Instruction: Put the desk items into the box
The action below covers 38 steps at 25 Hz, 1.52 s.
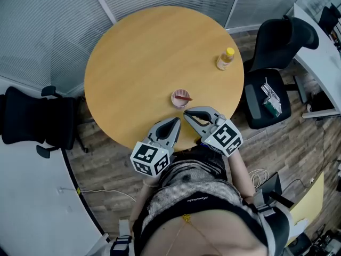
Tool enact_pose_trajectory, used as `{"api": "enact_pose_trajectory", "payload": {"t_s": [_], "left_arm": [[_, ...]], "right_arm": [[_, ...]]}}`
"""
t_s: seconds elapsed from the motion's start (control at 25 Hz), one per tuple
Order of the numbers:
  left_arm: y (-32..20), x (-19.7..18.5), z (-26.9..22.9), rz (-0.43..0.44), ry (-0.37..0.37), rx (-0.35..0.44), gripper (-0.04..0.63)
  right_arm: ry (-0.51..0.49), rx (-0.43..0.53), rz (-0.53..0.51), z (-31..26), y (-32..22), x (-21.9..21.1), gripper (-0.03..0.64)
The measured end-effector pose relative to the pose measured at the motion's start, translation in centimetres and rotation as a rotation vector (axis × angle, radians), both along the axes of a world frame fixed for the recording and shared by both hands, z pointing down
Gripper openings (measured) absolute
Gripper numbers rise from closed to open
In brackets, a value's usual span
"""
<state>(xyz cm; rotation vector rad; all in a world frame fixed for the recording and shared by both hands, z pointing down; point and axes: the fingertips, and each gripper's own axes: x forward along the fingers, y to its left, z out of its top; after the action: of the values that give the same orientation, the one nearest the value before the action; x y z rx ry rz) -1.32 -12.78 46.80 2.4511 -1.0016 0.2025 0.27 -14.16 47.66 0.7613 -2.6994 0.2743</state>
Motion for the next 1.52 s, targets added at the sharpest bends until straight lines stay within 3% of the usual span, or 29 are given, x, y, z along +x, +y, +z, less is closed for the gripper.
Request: {"api": "enact_pose_trajectory", "payload": {"t_s": [0.4,0.6,0.88,1.52], "left_arm": [[-0.8,-0.4,-4.0,-0.013,0.008,0.116,0.018],[-0.9,-0.7,-5.7,-0.013,-0.008,0.170,0.018],[-0.8,-0.9,-7.0,-0.005,0.004,0.197,0.018],[-1.2,-1.1,-6.1,0.011,0.014,0.176,0.018]], "right_arm": [[-0.050,0.094,0.005,-4.0,0.0,0.0,0.028],[-0.124,0.165,-0.005,-6.1,0.0,-0.5,0.025],[-0.130,0.174,-0.018,-6.9,-0.2,-1.0,0.025],[-0.094,0.154,-0.020,-6.2,-0.8,-1.2,0.021]]}}
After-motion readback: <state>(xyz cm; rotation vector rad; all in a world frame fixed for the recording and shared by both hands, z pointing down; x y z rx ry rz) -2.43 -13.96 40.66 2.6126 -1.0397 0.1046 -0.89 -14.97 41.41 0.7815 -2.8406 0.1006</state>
